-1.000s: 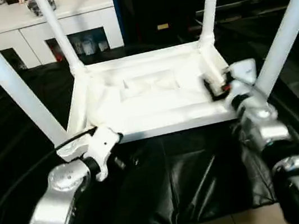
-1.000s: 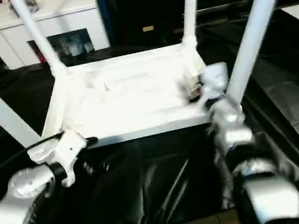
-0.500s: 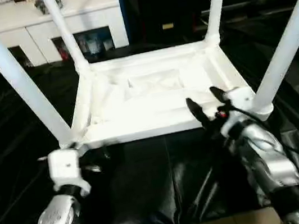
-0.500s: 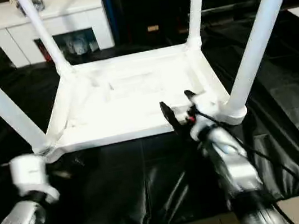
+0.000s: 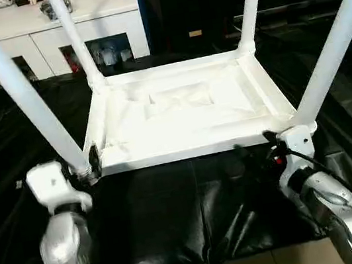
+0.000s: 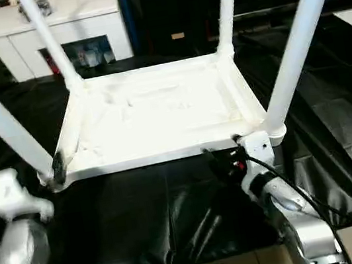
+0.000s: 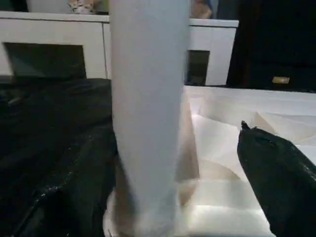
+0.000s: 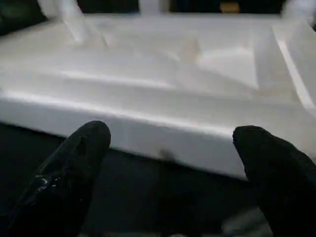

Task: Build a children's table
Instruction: Rotate table base

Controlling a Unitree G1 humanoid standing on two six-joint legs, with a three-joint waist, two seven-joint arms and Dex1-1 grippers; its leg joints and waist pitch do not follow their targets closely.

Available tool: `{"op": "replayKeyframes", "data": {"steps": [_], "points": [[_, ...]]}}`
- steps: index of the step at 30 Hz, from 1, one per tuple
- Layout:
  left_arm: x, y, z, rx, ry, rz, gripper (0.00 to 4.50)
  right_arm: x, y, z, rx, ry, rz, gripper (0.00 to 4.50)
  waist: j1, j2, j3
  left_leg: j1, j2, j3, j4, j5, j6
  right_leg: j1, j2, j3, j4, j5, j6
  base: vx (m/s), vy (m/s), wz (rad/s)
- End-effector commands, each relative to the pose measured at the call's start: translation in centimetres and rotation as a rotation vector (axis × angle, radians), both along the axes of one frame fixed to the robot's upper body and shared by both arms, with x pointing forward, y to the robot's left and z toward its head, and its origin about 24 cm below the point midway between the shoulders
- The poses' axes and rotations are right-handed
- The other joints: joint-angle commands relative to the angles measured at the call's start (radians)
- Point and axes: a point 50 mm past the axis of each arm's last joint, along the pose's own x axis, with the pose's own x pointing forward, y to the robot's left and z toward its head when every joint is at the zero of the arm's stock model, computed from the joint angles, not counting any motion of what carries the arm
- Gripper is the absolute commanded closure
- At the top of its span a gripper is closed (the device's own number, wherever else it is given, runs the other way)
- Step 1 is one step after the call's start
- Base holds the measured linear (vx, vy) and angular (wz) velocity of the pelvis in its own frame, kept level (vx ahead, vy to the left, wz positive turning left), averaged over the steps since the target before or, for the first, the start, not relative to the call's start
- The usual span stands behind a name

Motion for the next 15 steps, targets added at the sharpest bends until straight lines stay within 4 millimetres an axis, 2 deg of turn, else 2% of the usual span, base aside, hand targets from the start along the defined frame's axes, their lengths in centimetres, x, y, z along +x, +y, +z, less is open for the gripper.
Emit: {"op": "replayKeyframes", "data": {"steps": [1, 3, 4, 5, 7, 8, 9, 10, 11, 12, 13, 15], "points": [[0.7, 0.6, -0.1, 0.003, 0.007, 0.001, 0.0, 0.1, -0.2, 0.0, -0.016, 0.026, -0.02, 0.03, -0.001, -0.005, -0.046, 0.029, 0.048, -0.05, -0.092, -0.429, -0.032, 0.012, -0.051, 0.038, -0.108, -0.453, -0.046, 0.0, 0.0, 0.0], [2.3, 1.6, 0.0, -0.009, 0.027, 0.008, 0.0, 0.0, -0.3, -0.1, -0.027, 0.055, -0.018, 0.03, -0.001, -0.005, -0.049, 0.033, 0.046, -0.047, -0.09, -0.43, -0.035, 0.011, -0.051, 0.04, -0.105, -0.419, -0.058, 0.0, 0.0, 0.0], [3.1, 1.9, 0.2, -0.037, 0.032, -0.011, 0.0, 0.0, -0.4, -0.1, -0.032, 0.064, -0.018, 0.03, 0.0, -0.004, -0.053, 0.027, 0.049, -0.048, -0.091, -0.398, -0.034, 0.02, -0.055, 0.042, -0.095, -0.348, -0.085, 0.0, 0.0, 0.0], [3.2, 1.9, 0.2, -0.039, 0.033, -0.013, 0.0, 0.0, -0.4, -0.1, -0.032, 0.064, -0.019, 0.03, 0.0, -0.004, -0.053, 0.027, 0.049, -0.048, -0.091, -0.398, -0.034, 0.02, -0.055, 0.042, -0.095, -0.348, -0.085, 0.0, 0.0, 0.0], [4.1, 2.2, 0.2, -0.082, 0.045, -0.045, 0.0, 0.1, -0.4, -0.2, -0.036, 0.077, -0.023, 0.03, 0.004, -0.006, -0.059, 0.028, 0.05, -0.042, -0.088, -0.352, -0.019, 0.023, -0.058, 0.043, -0.086, -0.258, -0.125, 0.0, 0.0, 0.0], [4.5, 2.3, 0.2, -0.103, 0.056, -0.079, 0.0, 0.3, -0.5, -0.2, -0.049, 0.085, -0.028, 0.03, 0.002, -0.011, -0.059, 0.025, 0.048, -0.041, -0.087, -0.334, -0.013, 0.025, -0.059, 0.043, -0.086, -0.245, -0.132, 0.0, 0.0, 0.0], [4.8, 2.4, 0.2, -0.118, 0.061, -0.112, 0.0, 0.4, -0.5, -0.3, -0.058, 0.093, -0.03, 0.03, 0.005, -0.01, -0.06, 0.025, 0.047, -0.039, -0.085, -0.32, -0.011, 0.025, -0.058, 0.042, -0.082, -0.233, -0.139, 0.0, 0.0, 0.0], [5.1, 2.4, 0.2, -0.144, 0.065, -0.168, 0.0, 0.5, -0.6, -0.4, -0.063, 0.099, -0.028, 0.03, 0.006, -0.013, -0.063, 0.026, 0.047, -0.036, -0.081, -0.284, 0.002, 0.028, -0.061, 0.043, -0.079, -0.193, -0.16, 0.0, 0.0, 0.0], [5.3, 2.3, 0.2, -0.186, 0.068, -0.238, 0.0, 0.7, -0.6, -0.4, -0.071, 0.103, -0.026, 0.03, 0.007, -0.015, -0.064, 0.024, 0.048, -0.036, -0.08, -0.269, 0.007, 0.03, -0.062, 0.043, -0.076, -0.182, -0.166, 0.0, 0.0, 0.0], [5.4, 2.2, 0.2, -0.217, 0.069, -0.296, 0.0, 0.8, -0.6, -0.4, -0.074, 0.106, -0.026, 0.03, 0.009, -0.013, -0.064, 0.026, 0.048, -0.035, -0.08, -0.257, 0.013, 0.029, -0.063, 0.043, -0.076, -0.178, -0.172, 0.0, 0.0, 0.0], [5.4, 1.8, 0.4, -0.258, 0.07, -0.399, 0.0, 1.1, -0.6, -0.5, -0.078, 0.11, -0.026, 0.03, 0.011, -0.013, -0.066, 0.029, 0.048, -0.031, -0.076, -0.235, 0.022, 0.026, -0.062, 0.043, -0.072, -0.166, -0.195, 0.0, 0.0, 0.0], [5.3, 1.5, 0.5, -0.278, 0.077, -0.499, 0.0, 1.3, -0.7, -0.5, -0.08, 0.112, -0.028, 0.03, 0.015, -0.012, -0.063, 0.031, 0.049, -0.029, -0.077, -0.233, 0.024, 0.024, -0.064, 0.044, -0.071, -0.176, -0.208, 0.0, 0.0, 0.0]]}}
